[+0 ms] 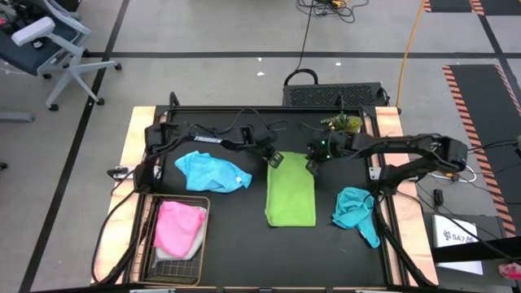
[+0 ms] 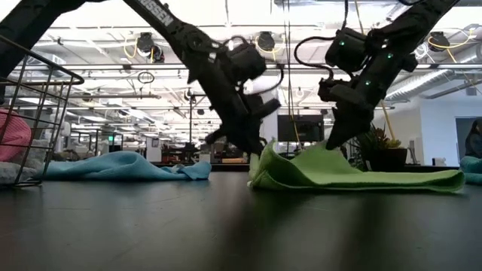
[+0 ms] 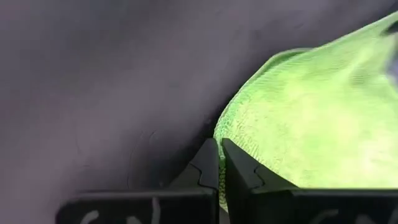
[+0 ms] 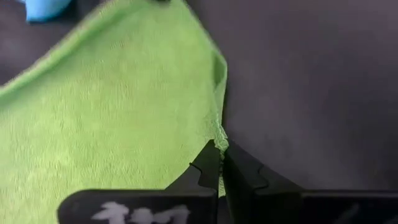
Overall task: Fold microfiber towels
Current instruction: Fold the green microfiber cloth
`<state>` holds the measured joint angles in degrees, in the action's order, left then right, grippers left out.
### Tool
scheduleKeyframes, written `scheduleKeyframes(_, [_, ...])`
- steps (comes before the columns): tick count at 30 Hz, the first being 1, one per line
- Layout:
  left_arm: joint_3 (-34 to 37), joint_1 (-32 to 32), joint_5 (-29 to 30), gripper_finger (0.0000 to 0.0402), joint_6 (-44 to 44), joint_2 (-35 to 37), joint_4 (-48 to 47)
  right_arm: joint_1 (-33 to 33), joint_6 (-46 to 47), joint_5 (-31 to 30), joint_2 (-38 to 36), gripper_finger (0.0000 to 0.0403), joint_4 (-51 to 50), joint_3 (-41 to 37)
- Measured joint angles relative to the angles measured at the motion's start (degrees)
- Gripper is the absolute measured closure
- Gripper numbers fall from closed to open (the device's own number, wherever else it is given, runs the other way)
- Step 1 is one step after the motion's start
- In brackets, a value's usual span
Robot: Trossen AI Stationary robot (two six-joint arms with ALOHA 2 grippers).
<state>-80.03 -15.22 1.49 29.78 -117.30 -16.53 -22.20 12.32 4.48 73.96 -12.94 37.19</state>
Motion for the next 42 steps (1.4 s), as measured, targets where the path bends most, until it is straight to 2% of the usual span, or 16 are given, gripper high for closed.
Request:
scheduleKeyframes(7, [-0.08, 2.64, 5.9, 0.0399, -2.44, 4.62, -0.53, 4.72, 0.78, 0.02, -2.66, 0.0402, -0.34, 0.0])
scheduleKeyframes(13, [-0.09, 4.55, 8.07, 0.0399, -2.72, 4.97, -4.66, 10.12, 3.45, 2.13, -6.66, 0.0403, -0.96, 0.01])
scheduleKeyframes(16, [-0.09, 5.7, 8.21, 0.0399, -3.31, 4.97, -5.67, 12.91, 4.74, 4.62, -8.62, 0.0403, -1.28, 0.04])
scheduleKeyframes(25, [-0.05, 12.31, 6.22, 0.0399, -9.18, 6.38, -8.98, 21.11, 10.2, 4.94, -10.39, 0.0403, -5.49, 0.07])
scheduleKeyframes(33, [-0.09, 18.26, 6.33, 0.0399, -8.22, 7.39, -10.8, 28.16, 15.1, 6.28, -10.32, 0.0403, -5.16, 0.04])
scheduleKeyframes(42, [-0.09, 22.18, 4.54, 0.0399, -4.12, 7.39, -10.02, 36.35, 22.5, 5.97, -7.98, 0.0403, -3.12, 0.04])
